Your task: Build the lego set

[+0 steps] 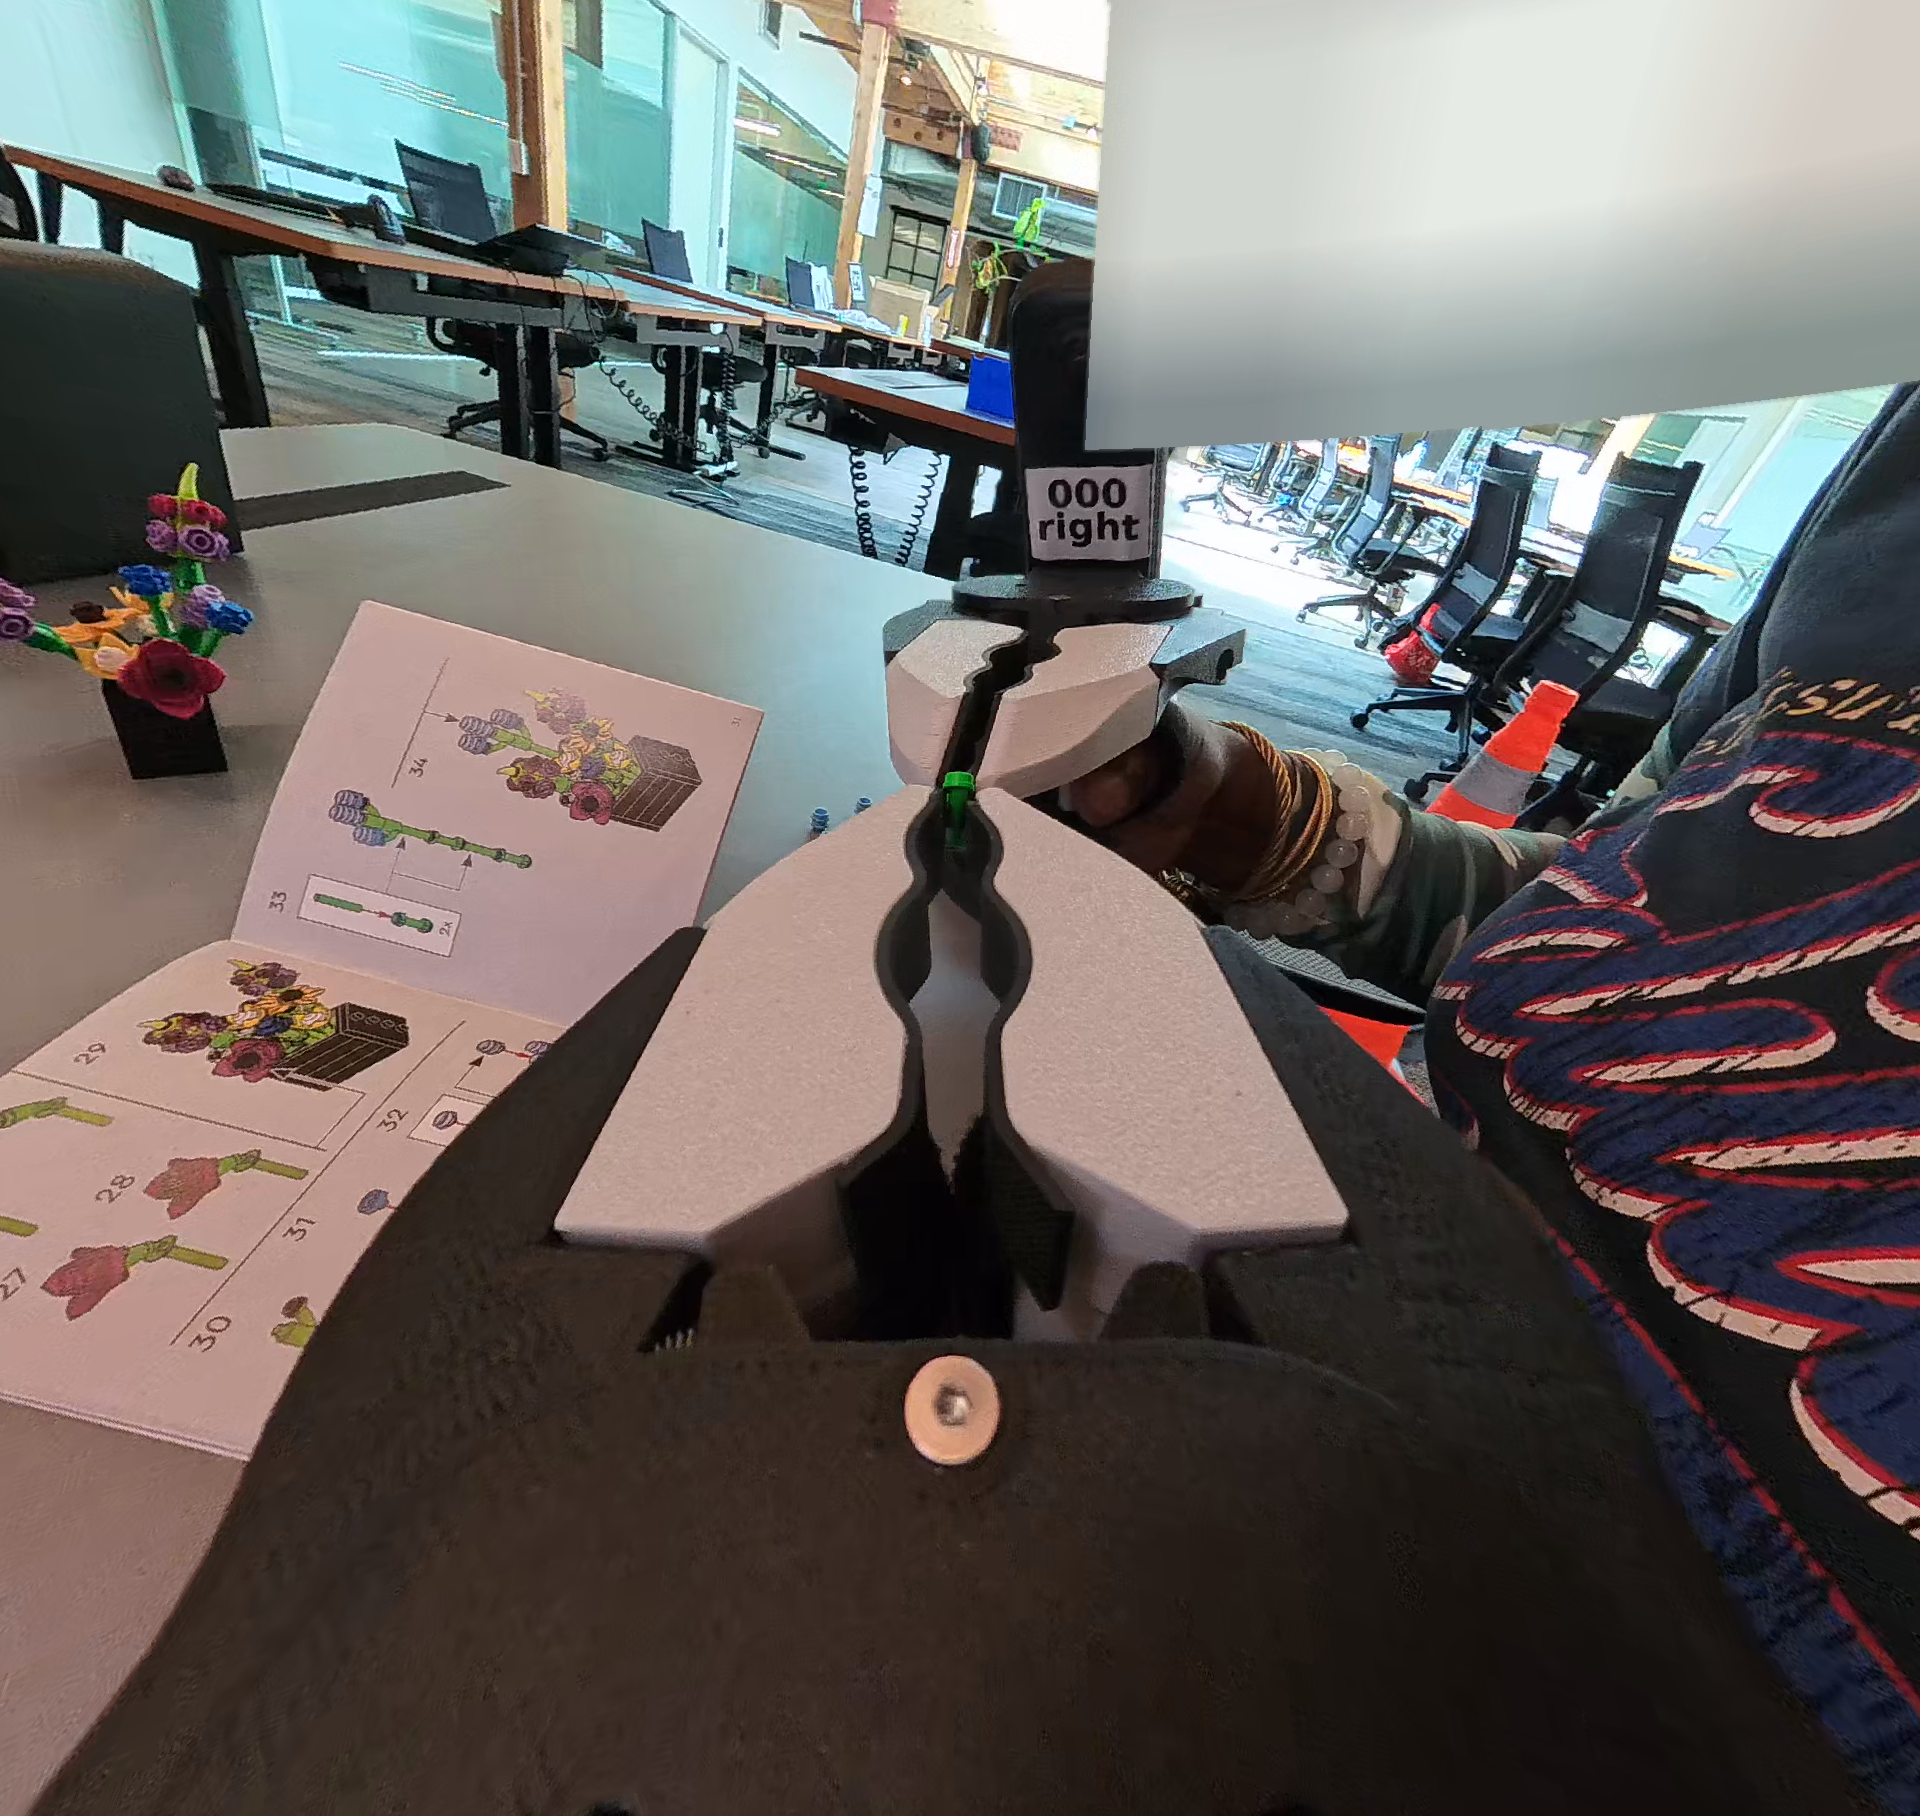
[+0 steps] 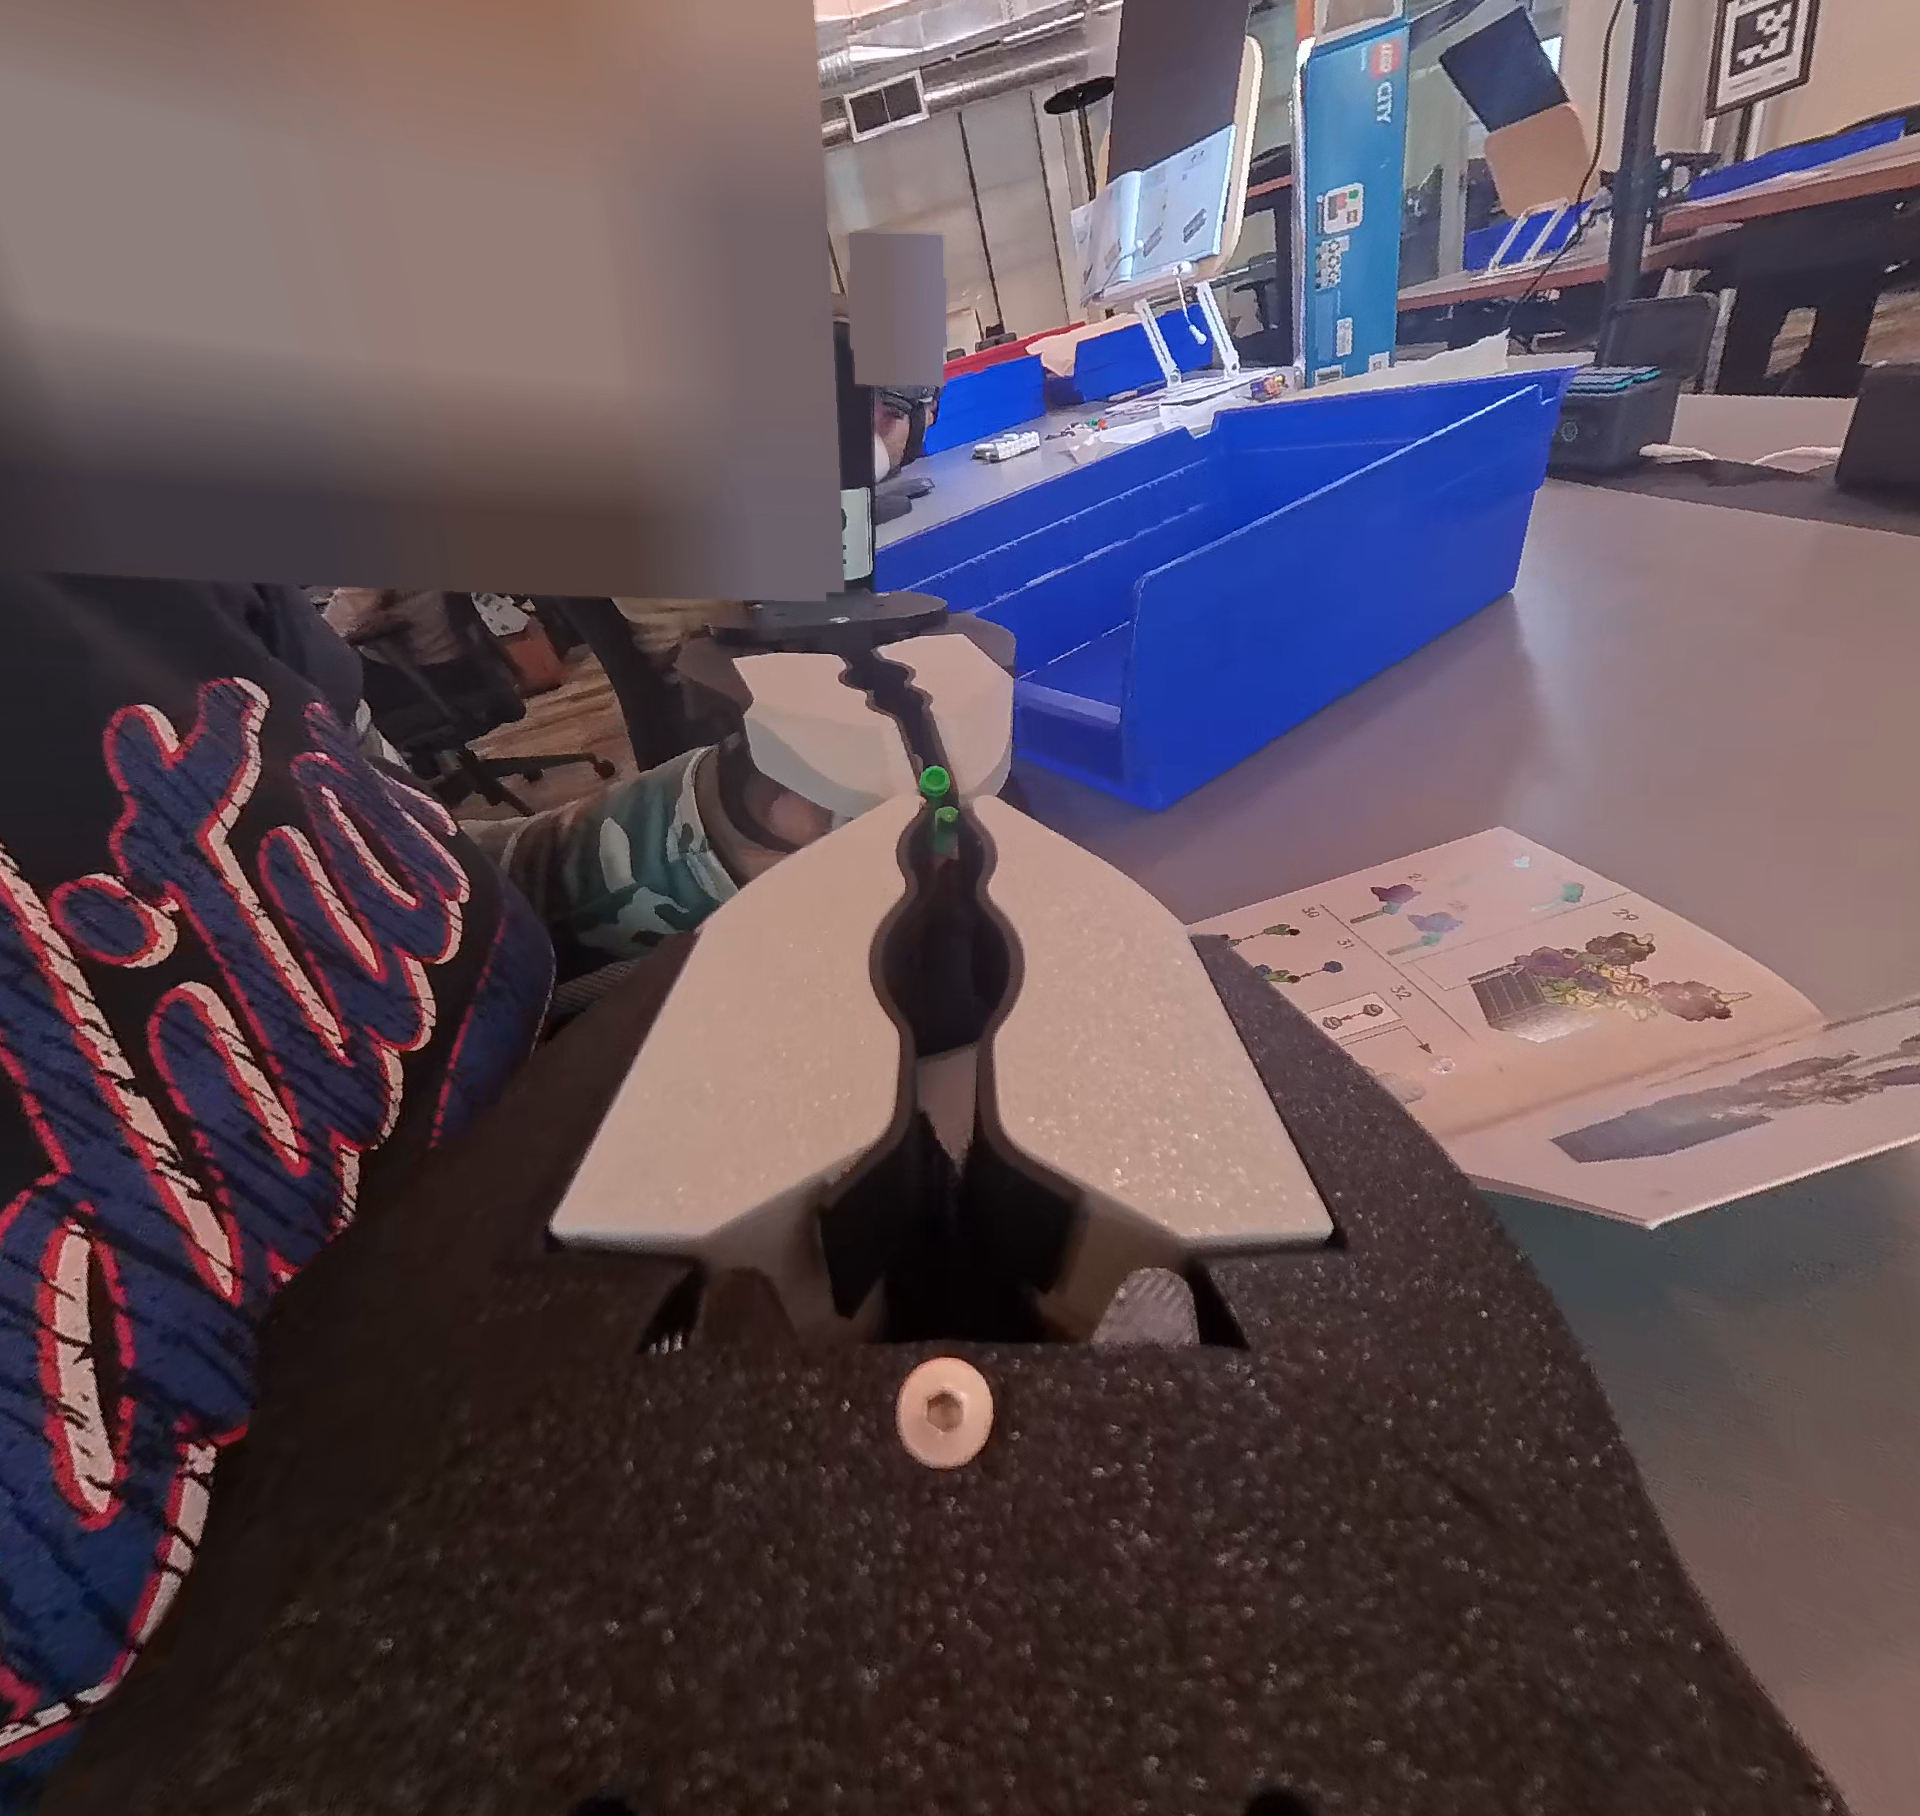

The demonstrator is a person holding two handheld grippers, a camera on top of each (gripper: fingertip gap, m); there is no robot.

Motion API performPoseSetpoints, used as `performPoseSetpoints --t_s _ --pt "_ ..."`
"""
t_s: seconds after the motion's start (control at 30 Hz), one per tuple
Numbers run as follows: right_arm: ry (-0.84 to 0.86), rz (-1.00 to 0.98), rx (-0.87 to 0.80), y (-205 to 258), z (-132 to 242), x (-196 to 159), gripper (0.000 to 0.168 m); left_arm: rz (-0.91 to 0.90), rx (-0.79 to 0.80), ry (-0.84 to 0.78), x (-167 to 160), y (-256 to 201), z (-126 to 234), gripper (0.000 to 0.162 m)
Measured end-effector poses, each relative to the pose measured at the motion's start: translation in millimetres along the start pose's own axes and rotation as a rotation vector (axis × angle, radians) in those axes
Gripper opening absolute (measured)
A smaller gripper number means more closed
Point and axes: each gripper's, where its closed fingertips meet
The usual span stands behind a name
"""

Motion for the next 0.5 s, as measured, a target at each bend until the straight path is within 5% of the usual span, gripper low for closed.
performPoseSetpoints --t_s 0.17,0.37,0.5 --pt "0.055 0.000 -0.045 -8.8 6.2 -2.7 0.011 -0.063 0.075 0.048 4.5 8.9 10.7 0.003" --pt "0.577 0.097 -0.136 -19.5 36.9 -65.2 0.013 -0.066 0.174 0.130 -4.5 26.6 36.4 0.004" --pt "0.679 0.118 -0.143 -14.6 33.4 -84.0 0.013 -0.037 0.168 0.123 -7.9 29.2 37.7 0.004"
Point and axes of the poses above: each gripper's, where its closed fingertips meet, z back along the fingers, x out of its top, y = z × x across the jaws, and after that the axes turned 8 degrees about -y, right-handed
